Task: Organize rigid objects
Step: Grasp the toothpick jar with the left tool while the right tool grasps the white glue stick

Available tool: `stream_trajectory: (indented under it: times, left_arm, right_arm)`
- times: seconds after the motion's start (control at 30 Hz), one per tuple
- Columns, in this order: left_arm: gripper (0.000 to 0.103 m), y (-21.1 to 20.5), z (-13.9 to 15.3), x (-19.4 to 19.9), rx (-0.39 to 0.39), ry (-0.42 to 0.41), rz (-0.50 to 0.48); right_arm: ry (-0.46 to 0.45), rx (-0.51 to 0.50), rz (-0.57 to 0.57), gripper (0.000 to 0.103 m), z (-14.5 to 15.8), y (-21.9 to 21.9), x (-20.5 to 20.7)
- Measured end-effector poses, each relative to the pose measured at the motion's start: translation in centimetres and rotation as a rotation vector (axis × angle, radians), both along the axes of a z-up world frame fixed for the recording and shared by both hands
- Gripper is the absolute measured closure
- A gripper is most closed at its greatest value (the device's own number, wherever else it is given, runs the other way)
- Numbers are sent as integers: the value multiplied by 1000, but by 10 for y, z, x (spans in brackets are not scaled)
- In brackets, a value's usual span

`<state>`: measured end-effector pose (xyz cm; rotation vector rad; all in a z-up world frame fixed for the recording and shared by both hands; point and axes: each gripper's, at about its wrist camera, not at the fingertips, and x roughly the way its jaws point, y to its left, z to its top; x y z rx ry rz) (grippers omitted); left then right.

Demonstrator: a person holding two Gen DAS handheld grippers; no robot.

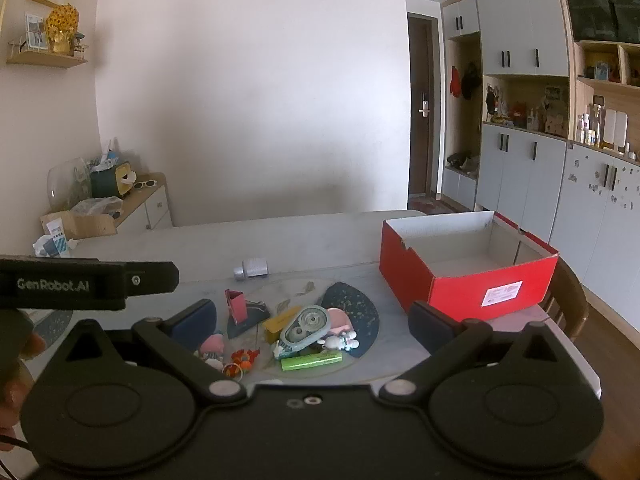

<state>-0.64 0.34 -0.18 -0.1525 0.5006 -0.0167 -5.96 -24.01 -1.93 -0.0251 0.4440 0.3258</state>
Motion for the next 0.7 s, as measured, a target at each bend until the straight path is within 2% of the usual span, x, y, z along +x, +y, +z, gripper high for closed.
stream_trajectory:
  times: [0.4,0.7]
  left_arm:
    - [0,13,-9,11,-29,29,18]
    - [0,41,-51,35,17,120,53]
  right_arm:
    - [41,-37,1,1,-10,4,20]
    - [122,-112,54,8,-42,12,48]
